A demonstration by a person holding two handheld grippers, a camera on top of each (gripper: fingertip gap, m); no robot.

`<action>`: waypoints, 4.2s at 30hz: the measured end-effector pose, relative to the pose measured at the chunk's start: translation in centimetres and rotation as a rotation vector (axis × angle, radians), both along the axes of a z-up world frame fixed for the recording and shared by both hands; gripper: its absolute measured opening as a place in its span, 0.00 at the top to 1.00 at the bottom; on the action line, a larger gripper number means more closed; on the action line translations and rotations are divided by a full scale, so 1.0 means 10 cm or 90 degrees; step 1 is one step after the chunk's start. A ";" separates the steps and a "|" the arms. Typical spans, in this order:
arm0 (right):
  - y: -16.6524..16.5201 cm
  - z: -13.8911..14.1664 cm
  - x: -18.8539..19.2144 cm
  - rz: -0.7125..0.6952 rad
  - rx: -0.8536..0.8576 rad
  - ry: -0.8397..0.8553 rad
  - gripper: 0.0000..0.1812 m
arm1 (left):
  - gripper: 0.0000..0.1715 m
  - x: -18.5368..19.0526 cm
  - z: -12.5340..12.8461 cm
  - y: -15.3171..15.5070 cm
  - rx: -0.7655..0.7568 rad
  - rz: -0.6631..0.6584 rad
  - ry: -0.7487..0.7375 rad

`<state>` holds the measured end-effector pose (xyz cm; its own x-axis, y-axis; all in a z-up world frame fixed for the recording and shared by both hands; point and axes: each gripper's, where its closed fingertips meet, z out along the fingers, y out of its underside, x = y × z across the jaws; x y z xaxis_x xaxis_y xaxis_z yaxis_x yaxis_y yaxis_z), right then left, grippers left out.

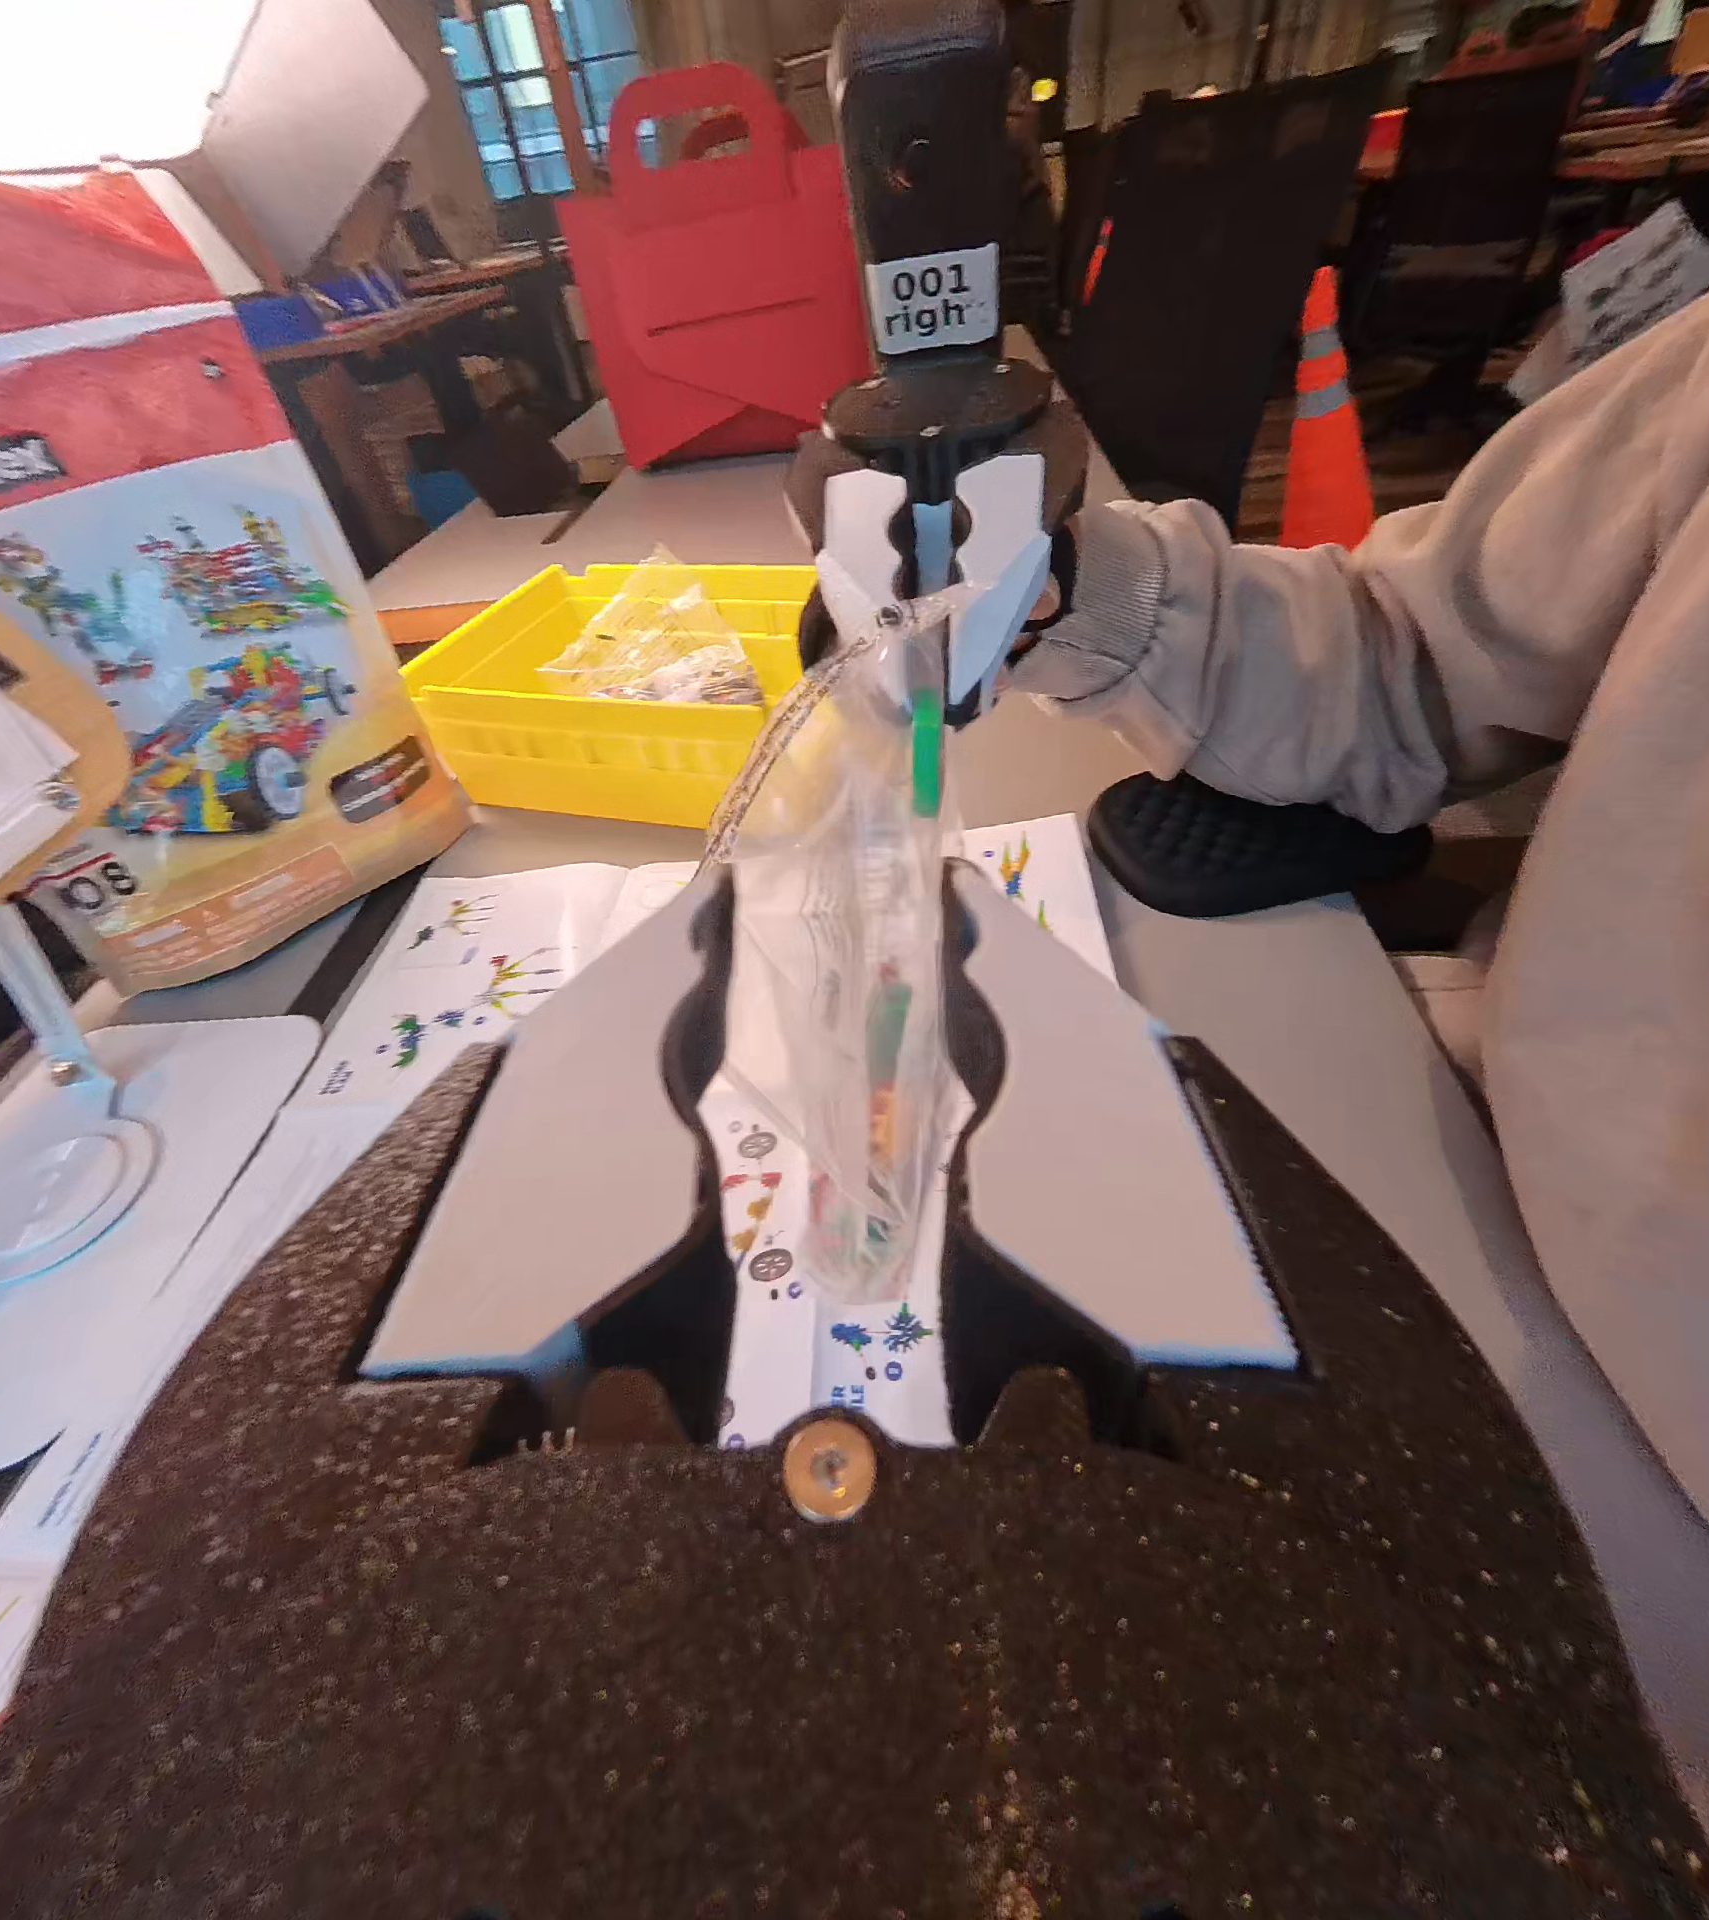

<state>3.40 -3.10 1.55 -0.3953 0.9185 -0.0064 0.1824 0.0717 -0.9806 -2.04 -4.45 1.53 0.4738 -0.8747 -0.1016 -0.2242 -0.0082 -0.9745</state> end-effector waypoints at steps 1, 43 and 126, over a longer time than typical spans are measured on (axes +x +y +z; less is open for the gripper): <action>-0.01 0.01 0.00 0.003 -0.001 0.003 0.97 | 0.67 0.02 -0.02 0.01 -0.008 -0.009 0.005; -0.05 -0.13 -0.38 -0.043 0.173 -0.017 1.00 | 0.88 0.10 -0.01 0.01 -0.023 0.006 -0.042; 0.14 -0.05 -0.32 -0.116 0.213 0.018 0.92 | 1.00 0.30 -0.10 0.18 -0.020 0.087 -0.018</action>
